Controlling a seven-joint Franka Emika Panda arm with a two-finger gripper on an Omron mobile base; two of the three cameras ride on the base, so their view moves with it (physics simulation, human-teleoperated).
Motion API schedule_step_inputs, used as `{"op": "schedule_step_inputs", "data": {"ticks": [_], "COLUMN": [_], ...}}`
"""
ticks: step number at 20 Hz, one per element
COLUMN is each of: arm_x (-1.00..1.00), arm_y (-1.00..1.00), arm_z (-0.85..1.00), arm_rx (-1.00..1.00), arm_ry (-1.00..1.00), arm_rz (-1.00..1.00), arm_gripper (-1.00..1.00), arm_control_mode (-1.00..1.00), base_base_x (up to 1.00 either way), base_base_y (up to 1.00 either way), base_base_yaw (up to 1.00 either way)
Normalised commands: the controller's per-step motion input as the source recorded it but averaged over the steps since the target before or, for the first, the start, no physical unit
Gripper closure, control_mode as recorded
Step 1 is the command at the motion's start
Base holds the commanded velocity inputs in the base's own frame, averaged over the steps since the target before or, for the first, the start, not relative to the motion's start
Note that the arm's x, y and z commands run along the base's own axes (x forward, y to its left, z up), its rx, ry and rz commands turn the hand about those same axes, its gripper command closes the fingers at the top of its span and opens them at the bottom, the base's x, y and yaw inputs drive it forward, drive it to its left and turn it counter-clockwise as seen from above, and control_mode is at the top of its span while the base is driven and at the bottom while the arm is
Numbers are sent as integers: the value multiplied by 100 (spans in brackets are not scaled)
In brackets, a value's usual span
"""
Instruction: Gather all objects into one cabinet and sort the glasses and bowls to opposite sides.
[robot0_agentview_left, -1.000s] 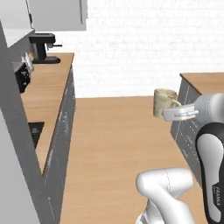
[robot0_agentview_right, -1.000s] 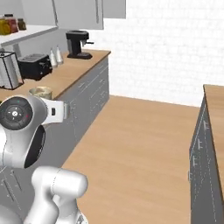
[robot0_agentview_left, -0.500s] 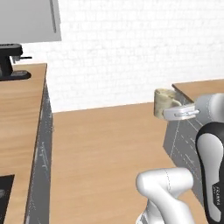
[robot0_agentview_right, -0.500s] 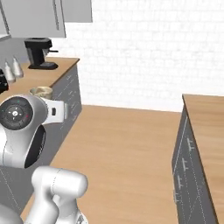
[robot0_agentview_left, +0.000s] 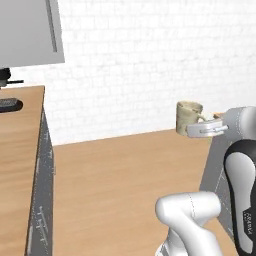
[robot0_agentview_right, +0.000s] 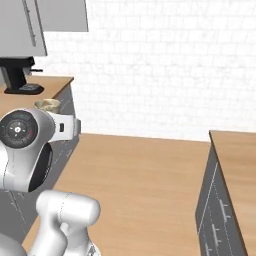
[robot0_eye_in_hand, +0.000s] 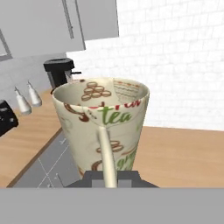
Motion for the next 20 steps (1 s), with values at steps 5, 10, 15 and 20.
{"op": "schedule_step_inputs", "data": {"ticks": [5, 10, 15, 20], "arm_x": [0, 0, 0, 0], "arm_y": [0, 0, 0, 0], "arm_z": [0, 0, 0, 0], "arm_rx": [0, 0, 0, 0], "arm_ry": [0, 0, 0, 0], "arm_rz": [0, 0, 0, 0], "arm_gripper": [100, 100, 100, 100], "arm_control_mode": [100, 100, 100, 100], "base_base_x": [100, 100, 100, 100], "base_base_y": [13, 18, 27, 44], "base_base_yaw": [-5, -2, 0, 1]}}
